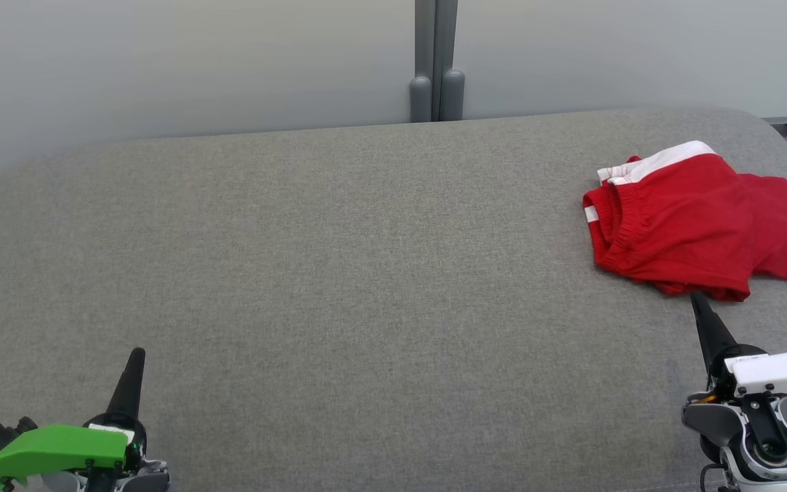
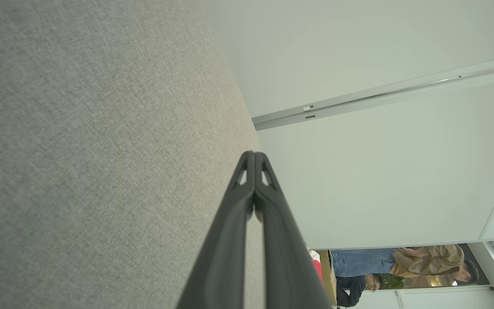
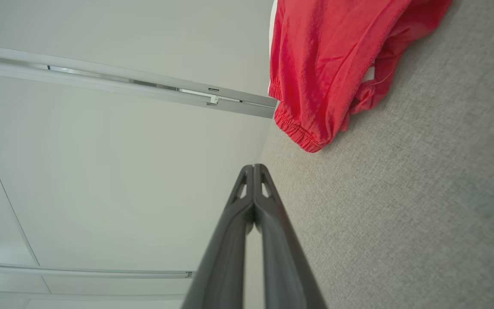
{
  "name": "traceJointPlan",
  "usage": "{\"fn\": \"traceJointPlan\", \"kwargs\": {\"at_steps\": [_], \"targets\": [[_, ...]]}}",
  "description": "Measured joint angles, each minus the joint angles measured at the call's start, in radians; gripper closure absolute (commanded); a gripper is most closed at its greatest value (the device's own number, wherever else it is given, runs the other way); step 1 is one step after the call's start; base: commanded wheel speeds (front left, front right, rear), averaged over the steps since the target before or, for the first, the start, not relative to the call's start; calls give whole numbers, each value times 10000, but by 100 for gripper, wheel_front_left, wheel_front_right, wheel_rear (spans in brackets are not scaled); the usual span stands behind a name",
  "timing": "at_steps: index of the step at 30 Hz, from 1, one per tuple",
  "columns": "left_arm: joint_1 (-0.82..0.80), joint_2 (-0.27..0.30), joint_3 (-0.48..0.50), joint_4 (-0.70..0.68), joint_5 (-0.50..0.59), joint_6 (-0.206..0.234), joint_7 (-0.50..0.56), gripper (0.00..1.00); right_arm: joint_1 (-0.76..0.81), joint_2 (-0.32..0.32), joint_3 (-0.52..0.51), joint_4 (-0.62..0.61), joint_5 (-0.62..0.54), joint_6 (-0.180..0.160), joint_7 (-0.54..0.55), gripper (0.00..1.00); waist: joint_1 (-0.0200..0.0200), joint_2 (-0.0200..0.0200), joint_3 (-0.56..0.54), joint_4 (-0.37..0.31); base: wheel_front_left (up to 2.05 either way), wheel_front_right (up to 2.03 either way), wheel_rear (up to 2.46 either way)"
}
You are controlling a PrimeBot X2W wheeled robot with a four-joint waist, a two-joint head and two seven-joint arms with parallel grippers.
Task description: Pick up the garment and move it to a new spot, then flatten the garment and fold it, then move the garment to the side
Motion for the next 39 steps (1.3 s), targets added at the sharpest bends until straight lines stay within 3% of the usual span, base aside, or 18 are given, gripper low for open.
{"fn": "traceJointPlan", "kwargs": {"at_steps": [19,39], "targets": [[-400,-453,639,201,-1406,-403,571,100,-142,499,-773,-56,2077,403,506,100,0,0,17,-7,0,0,0],[-411,-558,671,267,-1411,-428,573,100,-151,533,-792,-58,2111,431,506,100,0,0,16,-7,0,0,0]]}}
